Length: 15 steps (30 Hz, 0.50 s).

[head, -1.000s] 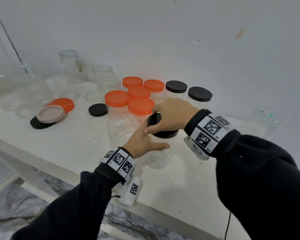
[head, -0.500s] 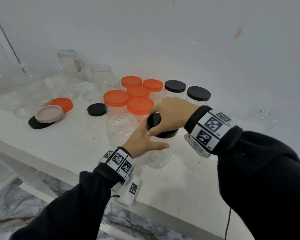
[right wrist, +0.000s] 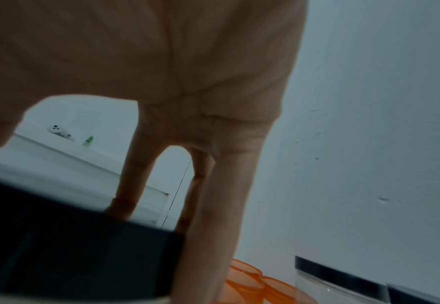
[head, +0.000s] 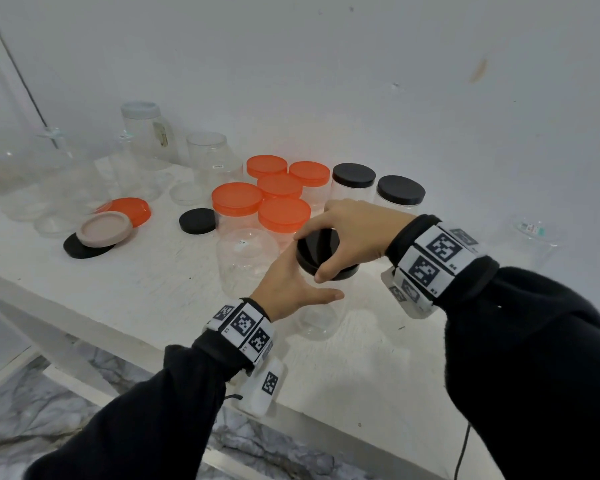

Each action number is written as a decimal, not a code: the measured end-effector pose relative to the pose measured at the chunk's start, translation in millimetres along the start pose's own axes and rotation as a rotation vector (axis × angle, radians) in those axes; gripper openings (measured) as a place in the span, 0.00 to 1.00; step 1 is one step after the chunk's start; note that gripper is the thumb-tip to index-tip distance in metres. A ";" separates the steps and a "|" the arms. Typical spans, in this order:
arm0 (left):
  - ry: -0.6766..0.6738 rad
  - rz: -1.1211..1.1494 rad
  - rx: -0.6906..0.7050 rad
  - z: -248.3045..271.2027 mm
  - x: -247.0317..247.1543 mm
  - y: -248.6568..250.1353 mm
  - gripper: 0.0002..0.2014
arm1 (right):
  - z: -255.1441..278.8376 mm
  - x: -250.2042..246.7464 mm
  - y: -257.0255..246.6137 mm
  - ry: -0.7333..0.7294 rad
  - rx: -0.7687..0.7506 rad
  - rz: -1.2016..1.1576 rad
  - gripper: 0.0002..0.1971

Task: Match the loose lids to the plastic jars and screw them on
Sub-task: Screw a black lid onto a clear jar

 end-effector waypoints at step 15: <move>0.164 -0.359 0.168 5.0 -51.1 22.0 0.15 | 43.2 11.2 69.1 0.063 0.297 -0.029 0.35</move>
Point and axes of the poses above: each hand's wrist, its own z-axis away from the middle knuckle, its own x-axis out of the palm, y = z × x, the point moved 9 cm from there along -z, towards the middle knuckle, and after that the axes turned 7 degrees about -x, right-handed, at the moved point
